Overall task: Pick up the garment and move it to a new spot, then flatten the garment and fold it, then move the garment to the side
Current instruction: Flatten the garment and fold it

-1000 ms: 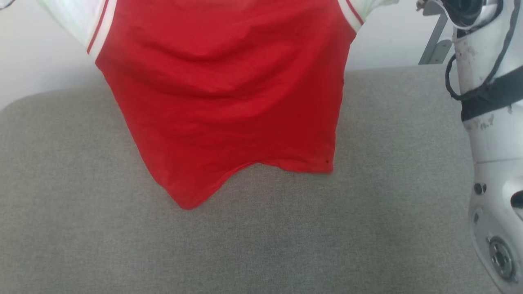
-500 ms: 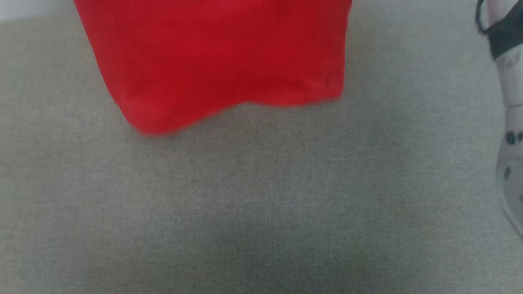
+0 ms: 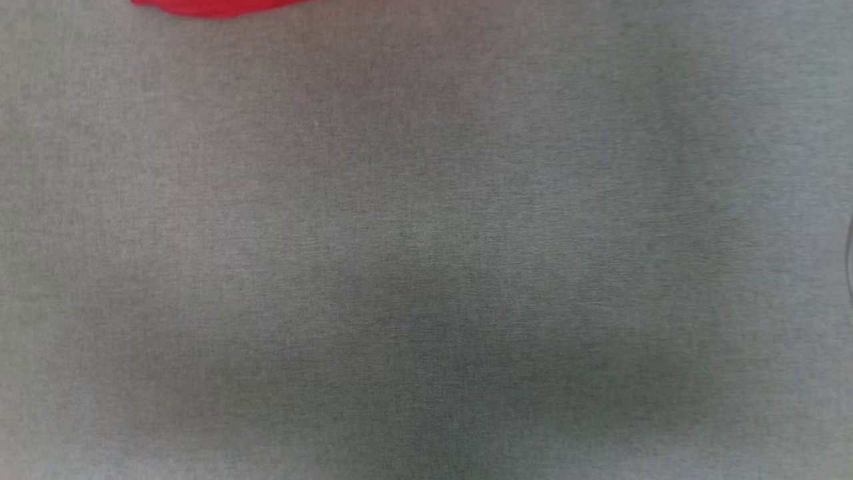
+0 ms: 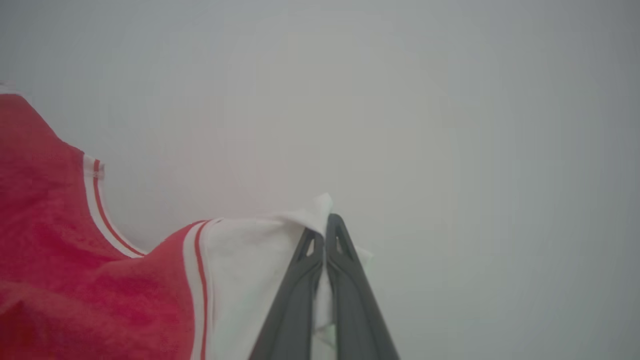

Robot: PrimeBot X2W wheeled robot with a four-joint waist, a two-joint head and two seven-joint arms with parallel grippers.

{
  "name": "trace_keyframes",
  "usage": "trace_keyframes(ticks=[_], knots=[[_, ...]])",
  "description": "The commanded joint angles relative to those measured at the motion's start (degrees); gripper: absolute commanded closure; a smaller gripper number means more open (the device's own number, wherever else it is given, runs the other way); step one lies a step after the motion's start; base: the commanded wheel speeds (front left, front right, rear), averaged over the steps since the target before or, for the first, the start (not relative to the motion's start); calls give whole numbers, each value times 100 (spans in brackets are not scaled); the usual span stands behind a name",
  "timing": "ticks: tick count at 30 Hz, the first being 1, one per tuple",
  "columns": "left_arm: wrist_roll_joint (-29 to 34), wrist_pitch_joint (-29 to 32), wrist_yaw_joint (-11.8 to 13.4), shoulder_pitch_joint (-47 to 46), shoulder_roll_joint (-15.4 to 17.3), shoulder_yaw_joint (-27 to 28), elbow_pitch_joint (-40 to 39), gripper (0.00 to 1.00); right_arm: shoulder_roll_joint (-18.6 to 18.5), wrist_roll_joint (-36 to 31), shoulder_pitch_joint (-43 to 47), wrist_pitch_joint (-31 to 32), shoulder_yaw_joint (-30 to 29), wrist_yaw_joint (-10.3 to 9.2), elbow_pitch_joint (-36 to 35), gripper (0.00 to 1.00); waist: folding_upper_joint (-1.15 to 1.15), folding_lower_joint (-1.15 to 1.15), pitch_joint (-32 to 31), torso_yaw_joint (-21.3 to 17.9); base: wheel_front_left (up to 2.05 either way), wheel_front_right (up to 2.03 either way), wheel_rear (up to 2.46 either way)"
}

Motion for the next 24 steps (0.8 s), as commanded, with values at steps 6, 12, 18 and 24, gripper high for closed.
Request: trace_keyframes(ticks=[6, 12, 18, 24], knots=[[-271, 131, 1, 1114, -62, -279, 388, 100, -19, 614, 595, 179, 335, -6, 792, 100, 0, 0, 30, 210, 0, 0, 0], [-791, 851, 3, 1938, -49, -782, 586, 100, -10, 1901, 1282, 734, 1197, -6, 1178, 100, 0, 0, -231, 303, 0, 0, 0], [-1196, 1557, 2, 2780, 49, -1163, 579, 100, -13, 3240, 2205, 1645, 2062, -5, 790, 100, 0, 0, -581, 347, 0, 0, 0], [-1534, 2237, 2, 3670, 241, -1515, 285, 100, -37, 3958, 3128, 2410, 2512, -5, 287, 100, 0, 0, -949, 332, 0, 0, 0]])
